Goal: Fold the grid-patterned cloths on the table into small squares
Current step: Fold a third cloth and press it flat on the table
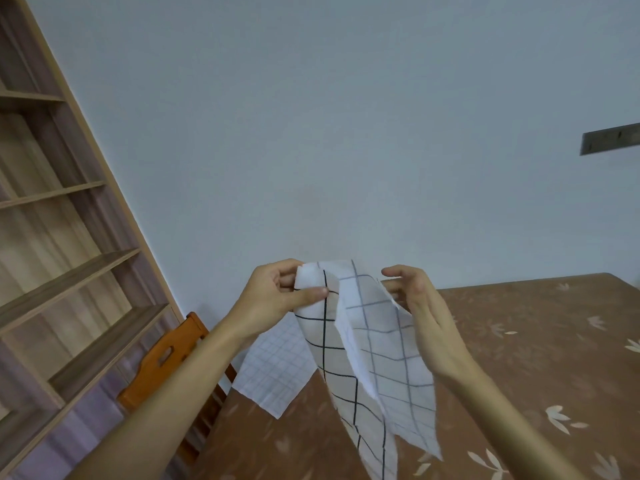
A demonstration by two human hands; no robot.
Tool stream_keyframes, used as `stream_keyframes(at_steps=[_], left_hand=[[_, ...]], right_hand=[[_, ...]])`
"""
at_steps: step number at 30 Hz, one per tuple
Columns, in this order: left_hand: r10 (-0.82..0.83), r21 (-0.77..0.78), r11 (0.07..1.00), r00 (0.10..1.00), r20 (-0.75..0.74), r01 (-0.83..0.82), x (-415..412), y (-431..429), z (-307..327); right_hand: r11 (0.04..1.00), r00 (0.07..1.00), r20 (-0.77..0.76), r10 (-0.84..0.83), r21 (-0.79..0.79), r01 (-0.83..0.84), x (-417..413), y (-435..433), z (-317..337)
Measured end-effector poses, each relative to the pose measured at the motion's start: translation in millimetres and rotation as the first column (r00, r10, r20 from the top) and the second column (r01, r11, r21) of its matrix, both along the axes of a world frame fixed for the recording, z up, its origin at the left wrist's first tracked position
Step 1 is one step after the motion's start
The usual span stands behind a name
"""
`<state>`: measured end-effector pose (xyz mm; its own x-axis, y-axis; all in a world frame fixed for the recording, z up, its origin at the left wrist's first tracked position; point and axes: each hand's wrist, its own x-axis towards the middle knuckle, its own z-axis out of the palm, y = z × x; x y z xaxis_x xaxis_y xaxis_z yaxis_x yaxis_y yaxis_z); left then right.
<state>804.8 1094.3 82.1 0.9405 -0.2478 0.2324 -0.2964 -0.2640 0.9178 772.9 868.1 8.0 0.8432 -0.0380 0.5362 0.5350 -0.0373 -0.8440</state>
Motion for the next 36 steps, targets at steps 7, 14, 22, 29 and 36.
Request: stream_keyframes(at_steps=[7,14,22,29,36], left_hand=[[0.219,-0.100,0.973,0.965,0.144,-0.206,1.6,-16.5,-5.7],[0.209,-0.063,0.978,0.956,0.206,-0.200,-1.4,-22.1,-7.3],[0.104,-0.051,0.994,0.975,0.195,-0.096,-2.0,-3.4,-6.7],[-0.047,-0.030,0.998,0.991,0.126,0.051,-4.1,5.3,-8.3],[-0.113,-0.077,0.990,0.993,0.022,0.115,-7.3,3.7,-9.8]], right_hand=[[0.975,0.993,-0.093,0.077,-0.202,-0.095,-13.3,0.6,0.5],[0.966,0.989,-0.017,-0.146,-0.219,0.139,-6.6,17.7,2.0],[0.991,0.993,-0.076,-0.095,0.086,0.102,0.6,-3.6,12.5],[0.981,0.981,-0.087,-0.174,0.071,0.180,0.2,-13.1,21.7],[0.977,0.992,-0.059,-0.109,0.175,0.118,-5.3,-16.4,26.9]])
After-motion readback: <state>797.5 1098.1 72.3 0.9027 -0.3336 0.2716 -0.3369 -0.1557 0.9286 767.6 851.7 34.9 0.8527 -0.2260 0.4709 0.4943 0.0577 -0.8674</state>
